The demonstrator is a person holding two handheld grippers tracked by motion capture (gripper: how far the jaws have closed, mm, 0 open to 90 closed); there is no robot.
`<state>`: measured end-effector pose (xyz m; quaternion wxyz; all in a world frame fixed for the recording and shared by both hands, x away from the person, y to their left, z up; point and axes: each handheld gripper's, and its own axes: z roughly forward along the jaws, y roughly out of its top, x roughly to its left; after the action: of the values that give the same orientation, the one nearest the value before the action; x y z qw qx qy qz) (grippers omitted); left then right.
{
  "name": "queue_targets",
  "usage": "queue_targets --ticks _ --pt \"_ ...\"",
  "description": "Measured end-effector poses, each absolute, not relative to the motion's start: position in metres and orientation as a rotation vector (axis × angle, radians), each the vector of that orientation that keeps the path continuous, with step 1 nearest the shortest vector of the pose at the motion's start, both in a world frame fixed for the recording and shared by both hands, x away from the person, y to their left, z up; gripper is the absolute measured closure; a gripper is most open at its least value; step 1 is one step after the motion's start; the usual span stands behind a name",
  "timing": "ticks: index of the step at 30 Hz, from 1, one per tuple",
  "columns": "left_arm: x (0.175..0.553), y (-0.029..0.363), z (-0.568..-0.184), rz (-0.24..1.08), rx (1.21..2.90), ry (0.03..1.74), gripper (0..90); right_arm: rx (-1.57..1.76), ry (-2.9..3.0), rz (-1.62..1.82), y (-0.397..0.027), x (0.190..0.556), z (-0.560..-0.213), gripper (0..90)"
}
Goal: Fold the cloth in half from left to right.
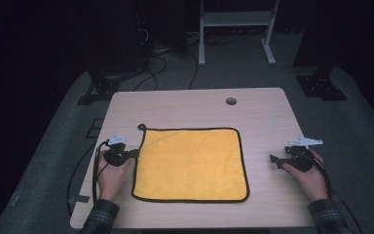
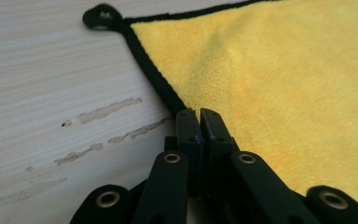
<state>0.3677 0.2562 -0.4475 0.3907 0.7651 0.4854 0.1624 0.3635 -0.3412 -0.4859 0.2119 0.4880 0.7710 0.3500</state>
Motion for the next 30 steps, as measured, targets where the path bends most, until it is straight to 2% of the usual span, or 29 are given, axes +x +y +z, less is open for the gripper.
queue_targets --ticks 15,30 --pt "0.373 0.221 -0.431 0.276 1.857 1.072 87.8 1.35 2.149 0.973 -0.341 0.364 -0.486 20.1" --pt "0.38 0.19 -0.426 0.194 1.861 0.98 87.8 1.36 2.147 0.964 -0.34 0.365 -0.486 17.6"
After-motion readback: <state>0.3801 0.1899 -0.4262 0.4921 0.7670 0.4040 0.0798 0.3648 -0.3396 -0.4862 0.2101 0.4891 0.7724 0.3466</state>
